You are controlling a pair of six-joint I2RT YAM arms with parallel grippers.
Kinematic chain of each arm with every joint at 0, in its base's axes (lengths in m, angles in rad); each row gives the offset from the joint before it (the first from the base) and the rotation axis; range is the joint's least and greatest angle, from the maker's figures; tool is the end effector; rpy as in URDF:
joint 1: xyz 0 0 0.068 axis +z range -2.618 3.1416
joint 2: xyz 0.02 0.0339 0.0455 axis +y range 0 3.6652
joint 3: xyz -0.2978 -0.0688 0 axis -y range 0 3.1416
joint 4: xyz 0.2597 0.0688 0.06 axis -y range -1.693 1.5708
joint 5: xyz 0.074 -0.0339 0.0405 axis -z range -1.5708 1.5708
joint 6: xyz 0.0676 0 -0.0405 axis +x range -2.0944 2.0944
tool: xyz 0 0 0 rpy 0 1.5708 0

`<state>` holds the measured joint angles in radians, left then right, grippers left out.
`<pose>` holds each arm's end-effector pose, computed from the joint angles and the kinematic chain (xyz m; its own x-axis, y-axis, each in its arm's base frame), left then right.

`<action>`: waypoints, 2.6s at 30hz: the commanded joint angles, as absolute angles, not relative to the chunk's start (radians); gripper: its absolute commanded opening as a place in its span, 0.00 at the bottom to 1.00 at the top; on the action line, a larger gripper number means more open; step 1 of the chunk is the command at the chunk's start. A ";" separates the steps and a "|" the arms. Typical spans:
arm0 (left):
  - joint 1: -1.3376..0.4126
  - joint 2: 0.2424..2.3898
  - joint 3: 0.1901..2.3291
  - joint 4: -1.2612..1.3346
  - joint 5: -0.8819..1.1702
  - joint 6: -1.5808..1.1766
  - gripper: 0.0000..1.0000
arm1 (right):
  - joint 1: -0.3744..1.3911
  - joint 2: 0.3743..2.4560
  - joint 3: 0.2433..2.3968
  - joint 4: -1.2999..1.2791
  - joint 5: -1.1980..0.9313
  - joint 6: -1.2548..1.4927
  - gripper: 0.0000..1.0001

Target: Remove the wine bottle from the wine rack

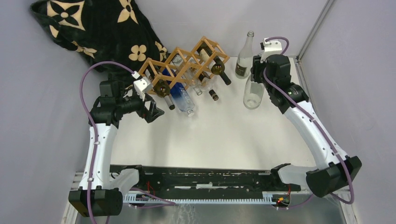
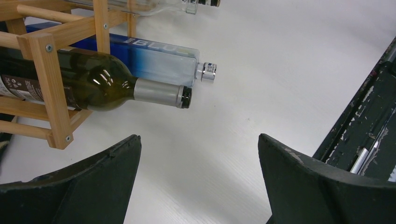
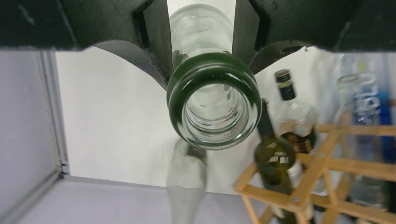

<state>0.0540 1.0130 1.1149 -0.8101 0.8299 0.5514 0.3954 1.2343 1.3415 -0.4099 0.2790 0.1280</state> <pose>0.2079 -0.0387 0.3745 -0.2792 0.3390 -0.8984 0.7859 0.6182 -0.0109 0.2897 0.1007 0.4406 -0.2892 0.0123 -0.9572 -0.0915 0.9950 0.0404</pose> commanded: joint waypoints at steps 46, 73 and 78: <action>0.054 1.034 1.259 -0.976 0.786 0.583 1.00 | 0.106 1.898 1.783 0.043 0.466 0.185 0.62; 0.061 1.114 1.345 -0.912 0.492 0.455 1.00 | 0.518 1.291 1.372 -0.164 0.214 0.322 0.95; 0.060 1.089 1.292 -0.871 0.428 0.519 1.00 | 0.707 1.433 1.402 -0.167 0.031 0.360 0.88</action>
